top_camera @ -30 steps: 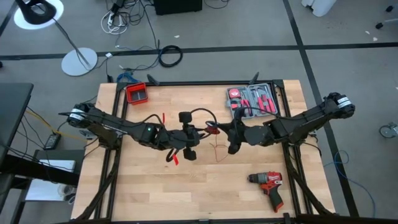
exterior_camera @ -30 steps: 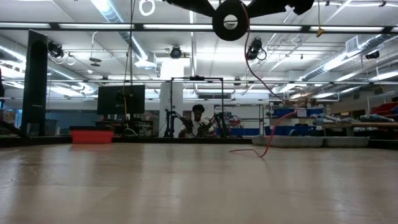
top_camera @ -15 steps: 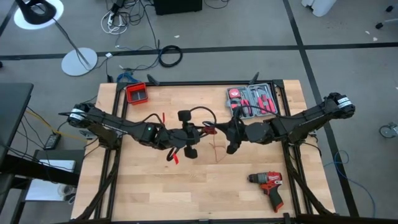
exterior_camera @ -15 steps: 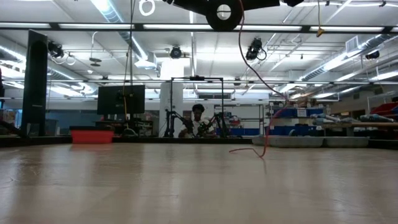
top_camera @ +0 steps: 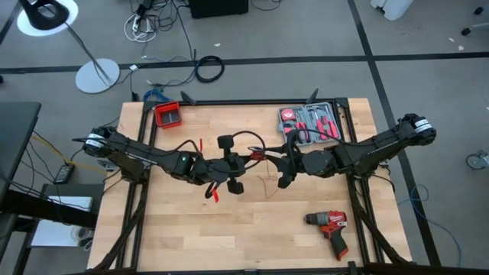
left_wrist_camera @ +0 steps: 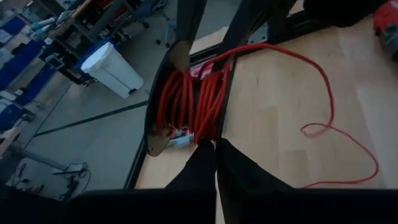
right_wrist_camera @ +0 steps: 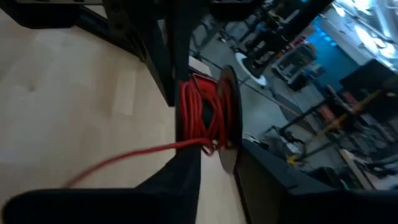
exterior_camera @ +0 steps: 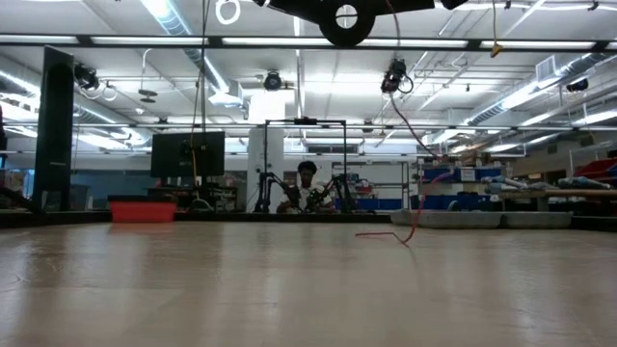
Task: Coil cords
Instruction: Uncoil the red wire from the black spool
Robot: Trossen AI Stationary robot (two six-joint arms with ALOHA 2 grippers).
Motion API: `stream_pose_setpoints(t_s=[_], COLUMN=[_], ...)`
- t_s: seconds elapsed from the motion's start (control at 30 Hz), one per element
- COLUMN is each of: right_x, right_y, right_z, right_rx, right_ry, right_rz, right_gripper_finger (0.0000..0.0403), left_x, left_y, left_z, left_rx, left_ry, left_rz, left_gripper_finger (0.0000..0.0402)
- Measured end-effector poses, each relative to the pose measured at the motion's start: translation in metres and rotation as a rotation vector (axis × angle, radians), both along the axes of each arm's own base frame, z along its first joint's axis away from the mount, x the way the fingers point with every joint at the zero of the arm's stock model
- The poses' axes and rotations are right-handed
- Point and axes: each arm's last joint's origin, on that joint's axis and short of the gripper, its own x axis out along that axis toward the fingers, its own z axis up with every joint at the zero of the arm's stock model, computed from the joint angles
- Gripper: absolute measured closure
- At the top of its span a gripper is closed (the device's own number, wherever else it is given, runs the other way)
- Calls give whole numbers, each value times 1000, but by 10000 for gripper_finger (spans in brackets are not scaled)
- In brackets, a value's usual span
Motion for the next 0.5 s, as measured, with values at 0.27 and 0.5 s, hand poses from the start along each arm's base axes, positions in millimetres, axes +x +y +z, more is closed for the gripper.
stream_pose_setpoints(t_s=[0.27,0.5], right_x=[-10,-16], right_y=[11,12], right_z=[-2,-15], right_rx=[-69,131], right_ry=[38,87], right_rz=[-52,-52], right_gripper_finger=[271,284], left_x=[-4,-6], left_y=[4,4], left_z=[-5,-7], left_rx=[51,70], left_ry=[63,92], left_rz=[69,78], left_gripper_finger=[401,401])
